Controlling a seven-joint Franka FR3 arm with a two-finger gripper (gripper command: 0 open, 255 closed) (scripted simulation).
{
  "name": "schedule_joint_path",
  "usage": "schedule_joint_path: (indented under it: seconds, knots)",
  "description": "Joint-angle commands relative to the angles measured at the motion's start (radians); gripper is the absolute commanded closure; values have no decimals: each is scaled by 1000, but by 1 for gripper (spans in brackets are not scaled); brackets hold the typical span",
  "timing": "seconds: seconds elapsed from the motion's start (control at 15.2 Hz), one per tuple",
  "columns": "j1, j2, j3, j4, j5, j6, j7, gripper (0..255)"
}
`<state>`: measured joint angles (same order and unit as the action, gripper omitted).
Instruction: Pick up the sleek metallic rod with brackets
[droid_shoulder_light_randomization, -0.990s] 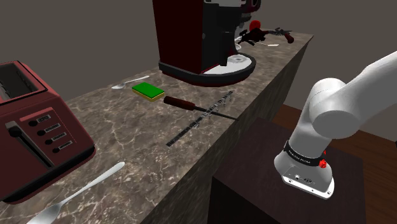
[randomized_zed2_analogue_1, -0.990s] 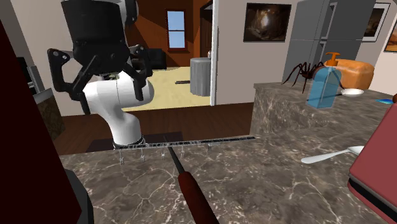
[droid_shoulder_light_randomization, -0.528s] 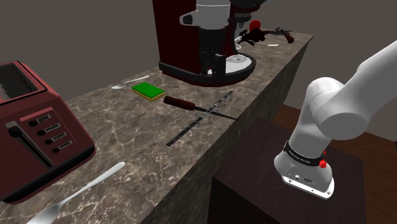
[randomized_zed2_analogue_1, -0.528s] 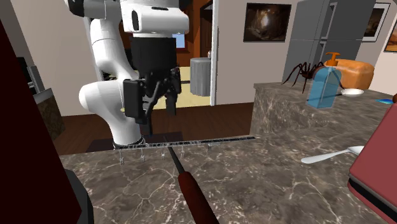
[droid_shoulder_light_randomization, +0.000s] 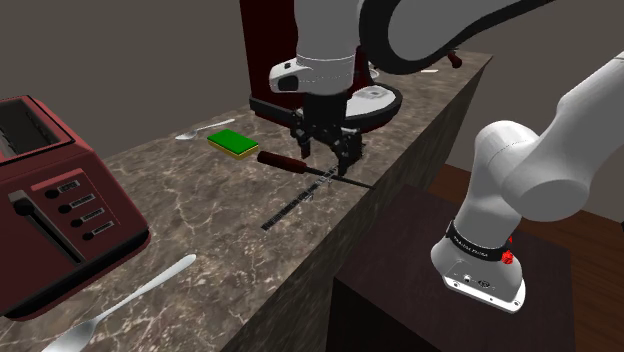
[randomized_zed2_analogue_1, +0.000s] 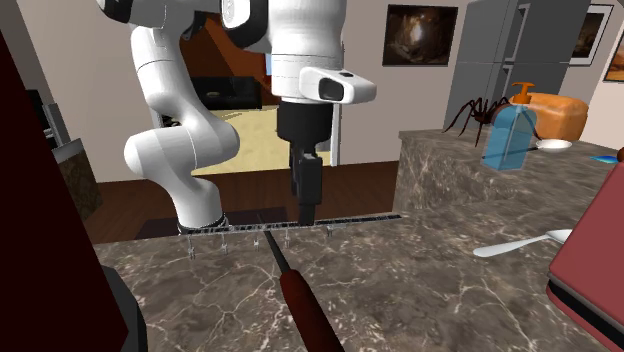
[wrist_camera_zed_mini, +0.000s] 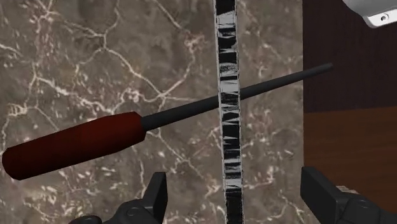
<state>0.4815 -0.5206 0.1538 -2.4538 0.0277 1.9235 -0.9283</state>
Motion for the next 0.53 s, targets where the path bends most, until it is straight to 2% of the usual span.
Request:
schedule_joint_path:
  seconds: [0.0, 0.33, 0.46]
  knots:
    - [8, 3, 4, -25, 0, 28, -14, 0]
    - [9, 25, 9, -84, 1, 109, -10, 0]
    - [9, 25, 9, -84, 1, 109, -10, 0]
